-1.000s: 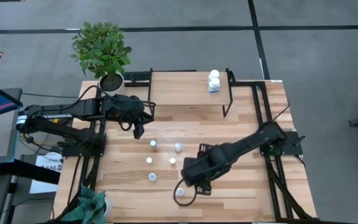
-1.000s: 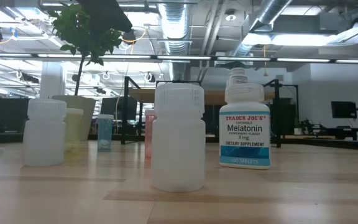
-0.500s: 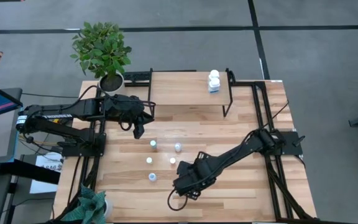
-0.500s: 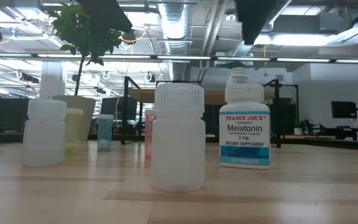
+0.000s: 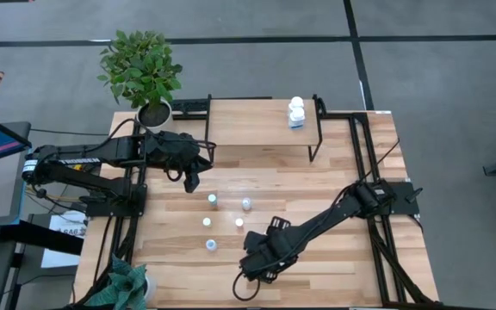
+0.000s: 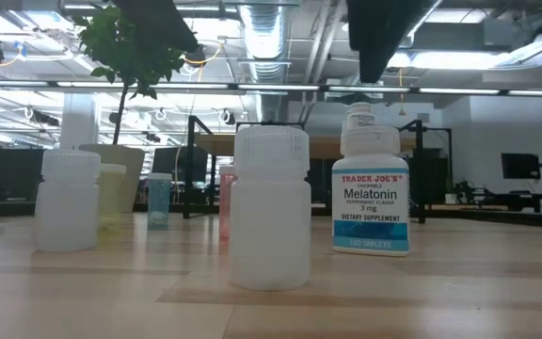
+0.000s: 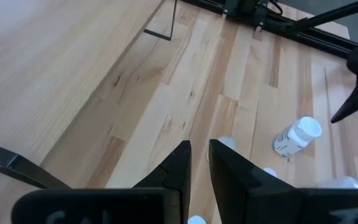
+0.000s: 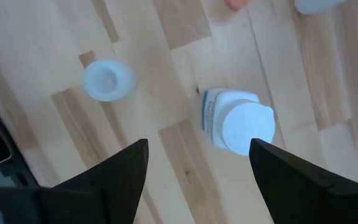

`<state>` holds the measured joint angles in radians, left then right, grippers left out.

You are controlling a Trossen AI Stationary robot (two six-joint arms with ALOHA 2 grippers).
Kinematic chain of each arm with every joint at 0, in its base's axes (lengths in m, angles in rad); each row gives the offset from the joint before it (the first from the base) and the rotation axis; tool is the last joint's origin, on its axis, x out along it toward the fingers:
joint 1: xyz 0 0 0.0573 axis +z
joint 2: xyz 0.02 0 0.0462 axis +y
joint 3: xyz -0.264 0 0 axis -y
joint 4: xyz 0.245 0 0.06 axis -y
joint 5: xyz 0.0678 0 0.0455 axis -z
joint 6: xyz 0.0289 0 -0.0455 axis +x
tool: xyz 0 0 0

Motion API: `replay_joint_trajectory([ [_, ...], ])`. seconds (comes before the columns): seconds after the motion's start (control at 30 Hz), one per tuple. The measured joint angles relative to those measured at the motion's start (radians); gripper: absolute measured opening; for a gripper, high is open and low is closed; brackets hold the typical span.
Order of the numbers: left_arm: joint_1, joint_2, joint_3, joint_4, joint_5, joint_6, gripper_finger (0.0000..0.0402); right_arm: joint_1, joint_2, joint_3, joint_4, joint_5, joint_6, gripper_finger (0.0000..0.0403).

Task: Pick and place medicine bottles onto shelf by color
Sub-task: Put the right white, blue pill bottle on the shelf aligned with the other white, blue pill bottles

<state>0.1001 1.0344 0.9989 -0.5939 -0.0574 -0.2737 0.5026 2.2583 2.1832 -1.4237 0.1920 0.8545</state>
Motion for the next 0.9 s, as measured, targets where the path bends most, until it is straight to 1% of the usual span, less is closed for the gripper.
replay_joint_trajectory([
  [0.13, 0.0, 0.0, 0.0, 0.0, 0.0, 0.0, 0.0043, -0.002, 0.003, -0.001, -0.036, 0.002, 0.029, 0.0303],
  [0.23, 0.0, 0.0, 0.0, 0.0, -0.001, 0.0, 0.0043, -0.007, 0.002, -0.001, -0.065, 0.027, 0.037, 0.0303],
  [0.77, 0.0, 0.0, 0.0, 0.001, -0.002, 0.0, 0.0043, -0.032, -0.002, -0.001, -0.148, 0.026, 0.001, 0.0303],
  [0.83, 0.0, 0.0, 0.0, 0.001, -0.002, 0.0, 0.0043, -0.034, -0.013, -0.021, -0.14, 0.038, 0.0, 0.0303],
  [0.9, 0.0, 0.0, 0.0, 0.001, -0.002, 0.0, 0.0043, -0.034, -0.044, -0.083, -0.098, 0.072, -0.003, 0.0303],
])
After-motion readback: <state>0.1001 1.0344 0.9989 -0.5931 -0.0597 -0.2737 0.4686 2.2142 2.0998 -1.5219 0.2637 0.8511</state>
